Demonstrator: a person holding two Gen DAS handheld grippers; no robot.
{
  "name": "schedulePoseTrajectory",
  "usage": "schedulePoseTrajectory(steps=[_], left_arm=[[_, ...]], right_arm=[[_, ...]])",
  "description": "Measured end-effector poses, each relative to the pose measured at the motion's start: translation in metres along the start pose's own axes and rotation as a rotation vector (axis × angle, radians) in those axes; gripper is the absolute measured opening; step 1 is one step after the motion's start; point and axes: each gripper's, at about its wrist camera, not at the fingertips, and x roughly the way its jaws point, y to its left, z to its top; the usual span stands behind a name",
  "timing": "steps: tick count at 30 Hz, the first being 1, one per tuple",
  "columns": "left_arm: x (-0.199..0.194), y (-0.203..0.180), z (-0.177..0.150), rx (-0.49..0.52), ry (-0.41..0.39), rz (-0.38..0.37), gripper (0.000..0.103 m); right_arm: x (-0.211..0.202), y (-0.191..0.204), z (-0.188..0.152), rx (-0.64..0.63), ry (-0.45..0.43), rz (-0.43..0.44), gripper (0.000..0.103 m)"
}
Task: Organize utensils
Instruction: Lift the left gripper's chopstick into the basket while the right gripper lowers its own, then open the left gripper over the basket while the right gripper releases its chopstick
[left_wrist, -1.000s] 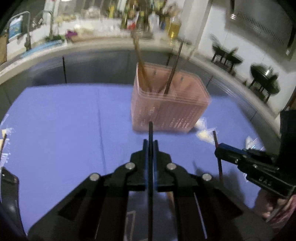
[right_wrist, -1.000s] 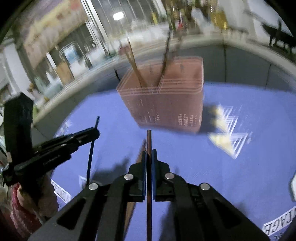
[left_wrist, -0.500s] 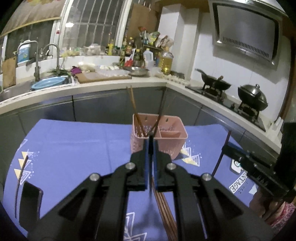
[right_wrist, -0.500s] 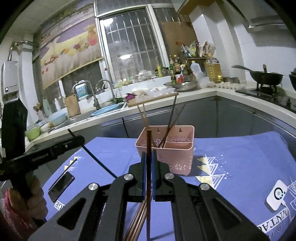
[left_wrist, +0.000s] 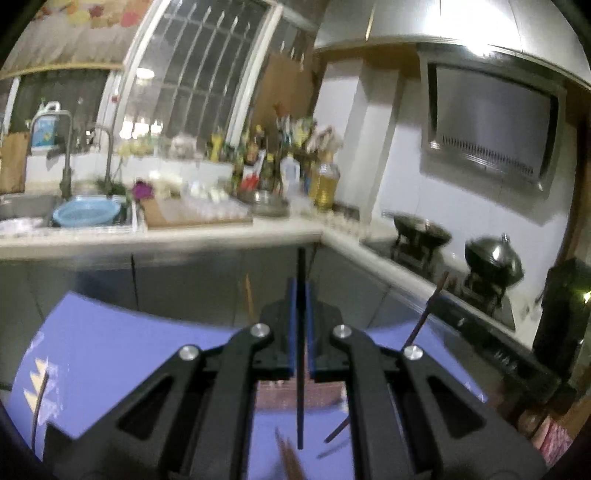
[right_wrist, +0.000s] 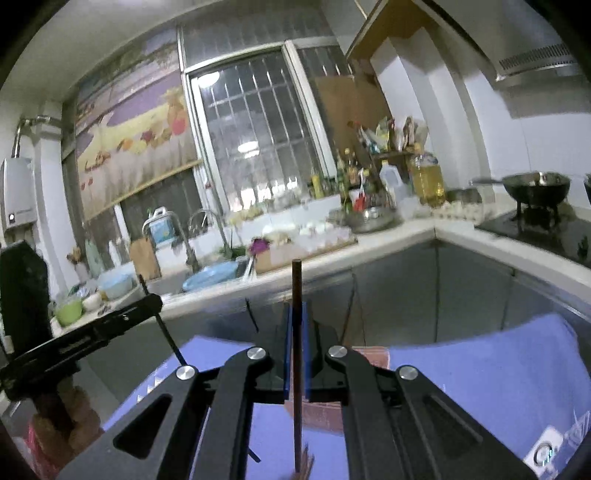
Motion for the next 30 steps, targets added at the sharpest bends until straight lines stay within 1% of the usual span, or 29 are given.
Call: schedulePoseTrajectory(steps=[2, 3, 6, 9, 11, 16, 20, 21, 22, 23, 25, 26, 27, 28, 29, 30], left_arm=[[0.014, -0.002, 0.017, 0.004, -0.046, 0.026, 0.004], [0.022, -0.002, 0.021, 0.004, -0.056, 0.034, 0.004], [0.046, -0.001, 0.028, 0.012, -0.055, 0.053, 0.004], [0.073, 0.002, 0.025, 0.03, -0.037, 0.081, 0.004], [0.092, 0.007, 0.016, 0.03, 0.004, 0.081, 0.004], [0.126, 0.016, -0.006, 0.045, 0.099, 0.085, 0.004], [0.152, 0.021, -0.028, 0.028, 0.206, 0.091, 0.005], [0.158, 0.023, -0.034, 0.017, 0.245, 0.086, 0.006], [0.161, 0.025, -0.04, 0.007, 0.278, 0.082, 0.007], [0.162, 0.026, -0.043, 0.003, 0.291, 0.083, 0.009], [0.157, 0.028, -0.048, -0.004, 0.302, 0.094, 0.012], [0.153, 0.029, -0.049, -0.01, 0.297, 0.099, 0.014], [0.145, 0.031, -0.049, -0.022, 0.285, 0.099, 0.015], [0.137, 0.031, -0.048, -0.031, 0.273, 0.097, 0.015], [0.127, 0.031, -0.046, -0.038, 0.254, 0.094, 0.015], [0.118, 0.031, -0.046, -0.04, 0.237, 0.091, 0.015]], right_arm=[[0.015, -0.002, 0.012, 0.004, -0.023, -0.014, 0.005], [0.026, -0.003, 0.019, 0.007, -0.035, -0.02, 0.005], [0.05, -0.008, 0.027, 0.002, -0.048, -0.035, 0.005], [0.075, -0.014, 0.025, -0.005, -0.026, -0.045, 0.005], [0.092, -0.018, 0.017, -0.007, 0.011, -0.048, 0.005], [0.116, -0.028, -0.007, 0.005, 0.107, -0.044, 0.005], [0.132, -0.033, -0.023, 0.046, 0.214, -0.003, 0.006], [0.135, -0.034, -0.025, 0.058, 0.243, 0.007, 0.007], [0.135, -0.035, -0.028, 0.069, 0.262, 0.015, 0.007], [0.134, -0.035, -0.028, 0.072, 0.261, 0.017, 0.008], [0.123, -0.033, -0.026, 0.077, 0.232, 0.011, 0.013], [0.115, -0.032, -0.024, 0.086, 0.211, 0.016, 0.019], [0.109, -0.031, -0.022, 0.095, 0.198, 0.023, 0.028], [0.102, -0.03, -0.02, 0.105, 0.181, 0.03, 0.032], [0.092, -0.029, -0.017, 0.11, 0.159, 0.035, 0.039], [0.08, -0.026, -0.016, 0.11, 0.135, 0.04, 0.042]])
